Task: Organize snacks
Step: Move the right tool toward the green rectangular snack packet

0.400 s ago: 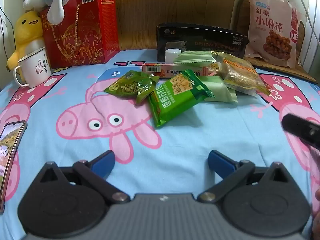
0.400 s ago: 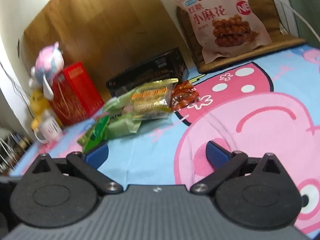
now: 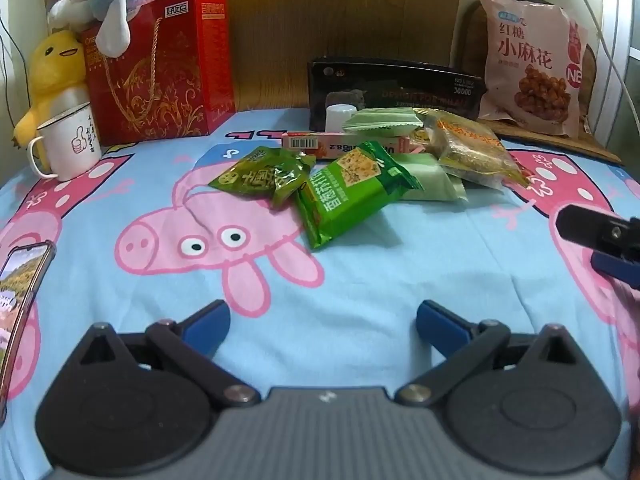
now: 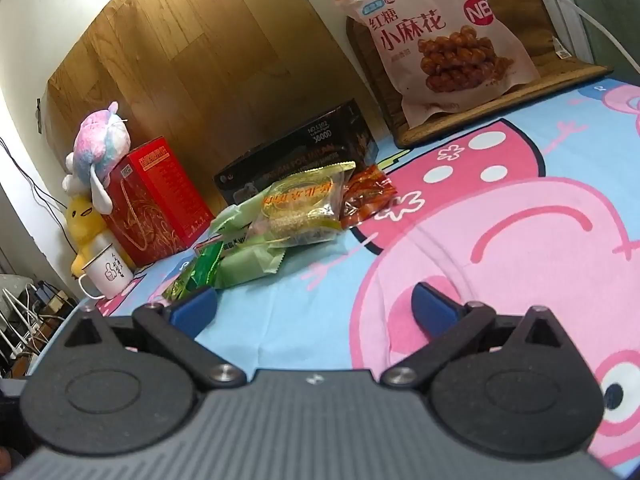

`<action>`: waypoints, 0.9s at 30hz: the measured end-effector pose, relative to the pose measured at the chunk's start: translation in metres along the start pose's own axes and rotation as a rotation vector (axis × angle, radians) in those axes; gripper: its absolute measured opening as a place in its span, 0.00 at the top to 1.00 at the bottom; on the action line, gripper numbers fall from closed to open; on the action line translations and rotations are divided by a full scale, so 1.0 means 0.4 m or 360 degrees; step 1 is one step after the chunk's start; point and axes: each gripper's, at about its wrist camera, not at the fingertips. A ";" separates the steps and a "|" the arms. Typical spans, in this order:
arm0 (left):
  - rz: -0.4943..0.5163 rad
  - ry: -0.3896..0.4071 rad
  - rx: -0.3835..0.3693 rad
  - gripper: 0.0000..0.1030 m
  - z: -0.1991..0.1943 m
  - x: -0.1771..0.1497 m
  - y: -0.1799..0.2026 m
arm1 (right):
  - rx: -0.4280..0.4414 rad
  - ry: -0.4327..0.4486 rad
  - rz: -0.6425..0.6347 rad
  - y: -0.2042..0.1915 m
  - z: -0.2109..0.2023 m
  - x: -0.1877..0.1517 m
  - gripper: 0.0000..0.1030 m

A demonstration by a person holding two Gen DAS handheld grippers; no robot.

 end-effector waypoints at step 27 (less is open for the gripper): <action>-0.0129 0.0419 0.0360 0.00 -0.014 0.024 -0.152 | -0.0120 -0.0041 -0.0232 -0.037 0.040 -0.037 0.42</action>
Point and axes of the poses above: each gripper's, at about its wrist camera, not at the fingertips, and z roughly the way its jaws point, y to its right, x to its top, and after that the axes turned 2 degrees about -x, right-handed
